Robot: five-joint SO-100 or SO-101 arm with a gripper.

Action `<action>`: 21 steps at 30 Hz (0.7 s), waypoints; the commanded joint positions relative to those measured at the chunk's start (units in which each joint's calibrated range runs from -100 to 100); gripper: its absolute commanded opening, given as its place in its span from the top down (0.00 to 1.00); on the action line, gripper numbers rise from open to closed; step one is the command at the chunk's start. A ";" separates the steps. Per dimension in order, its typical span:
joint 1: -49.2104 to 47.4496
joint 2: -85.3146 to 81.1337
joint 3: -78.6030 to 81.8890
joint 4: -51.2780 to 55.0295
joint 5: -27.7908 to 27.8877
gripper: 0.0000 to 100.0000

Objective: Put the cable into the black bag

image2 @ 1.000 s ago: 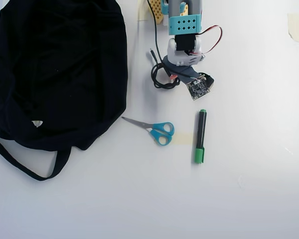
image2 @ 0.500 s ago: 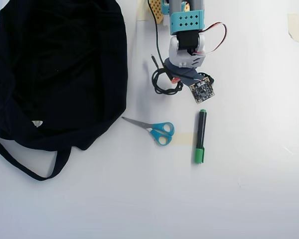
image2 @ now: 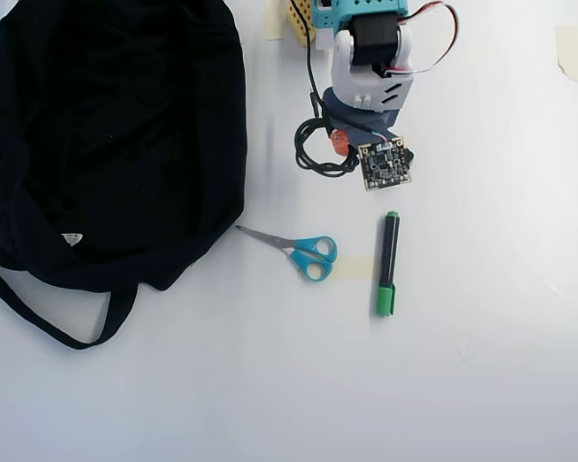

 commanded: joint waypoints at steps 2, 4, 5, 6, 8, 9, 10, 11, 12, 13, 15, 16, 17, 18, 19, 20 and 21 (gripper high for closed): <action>2.22 -6.93 -2.37 0.37 -3.18 0.98; 3.19 -8.01 -2.37 0.37 -3.18 0.98; 3.56 -8.34 -2.37 0.37 -3.18 0.98; 3.94 -8.59 -2.37 0.02 -3.18 0.98; 4.91 -8.83 -2.37 0.02 -3.23 0.98; 5.13 -8.92 -2.37 0.19 -3.23 0.98; 5.36 -9.00 -2.46 0.19 -3.23 0.98; 5.43 -9.17 -2.46 0.28 -3.23 0.98; 5.51 -9.50 -2.46 0.37 -3.23 0.98; 5.88 -9.91 -2.46 0.37 -3.23 0.98; 6.48 -10.83 -2.37 0.37 -3.33 0.98; 7.00 -11.16 -2.37 0.45 -3.80 0.98; 7.45 -11.49 -2.28 0.45 -4.96 0.98; 8.05 -11.82 -2.28 0.45 -6.48 0.98; 8.72 -12.15 -2.10 0.45 -8.00 0.98; 9.02 -12.65 -1.65 0.45 -9.21 0.98; 9.17 -13.23 -1.20 0.45 -10.15 0.98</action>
